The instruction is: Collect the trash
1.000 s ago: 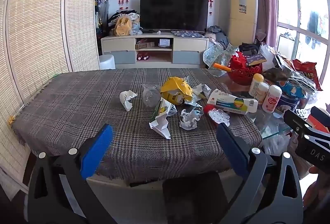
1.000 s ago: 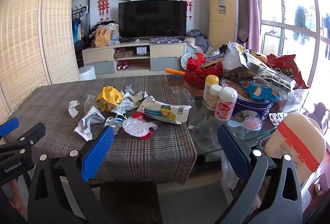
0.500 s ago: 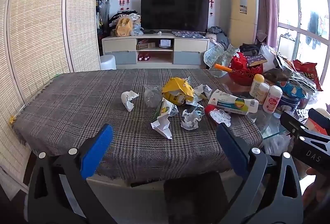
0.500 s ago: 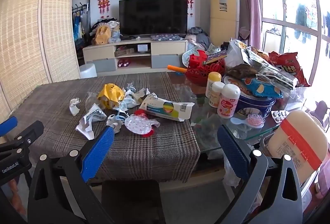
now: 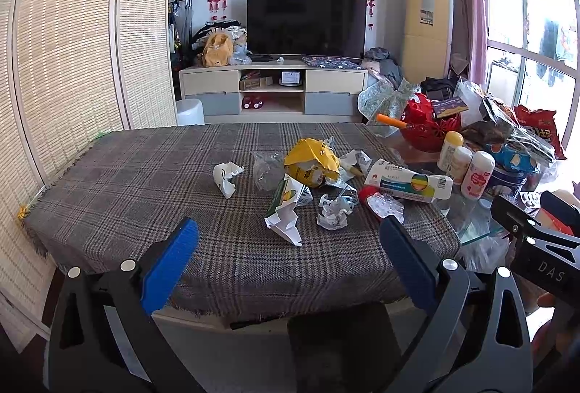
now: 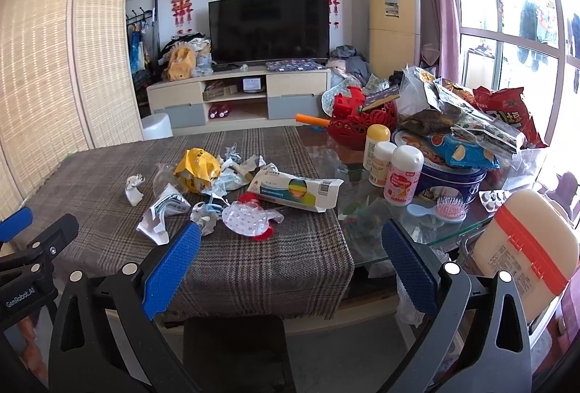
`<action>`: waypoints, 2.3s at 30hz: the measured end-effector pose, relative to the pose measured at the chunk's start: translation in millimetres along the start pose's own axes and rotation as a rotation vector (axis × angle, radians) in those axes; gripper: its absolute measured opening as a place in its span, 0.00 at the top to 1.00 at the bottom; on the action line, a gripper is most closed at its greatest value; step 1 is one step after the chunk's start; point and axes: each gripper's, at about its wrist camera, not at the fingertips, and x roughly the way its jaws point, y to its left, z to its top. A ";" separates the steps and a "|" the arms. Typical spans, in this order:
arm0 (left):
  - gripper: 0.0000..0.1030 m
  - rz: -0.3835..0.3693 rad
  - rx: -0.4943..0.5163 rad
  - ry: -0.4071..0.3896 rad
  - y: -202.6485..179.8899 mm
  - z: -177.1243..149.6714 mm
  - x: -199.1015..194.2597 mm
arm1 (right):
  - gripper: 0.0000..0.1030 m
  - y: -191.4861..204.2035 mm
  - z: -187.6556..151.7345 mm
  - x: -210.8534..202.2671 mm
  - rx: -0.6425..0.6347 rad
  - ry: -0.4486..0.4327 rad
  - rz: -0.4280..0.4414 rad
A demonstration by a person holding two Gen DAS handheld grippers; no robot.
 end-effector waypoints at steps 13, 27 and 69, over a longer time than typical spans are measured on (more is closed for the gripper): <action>0.08 0.007 0.009 0.000 -5.0 -0.7 -0.2 | 0.03 -3.6 0.7 -0.9 0.008 0.000 0.003; 0.08 -0.002 0.008 0.003 -6.1 0.6 -0.7 | 0.03 -4.4 6.3 0.0 0.017 0.011 0.014; 0.08 -0.004 0.036 0.349 32.0 -21.2 120.4 | 0.03 0.5 -25.4 120.9 -0.080 0.340 0.147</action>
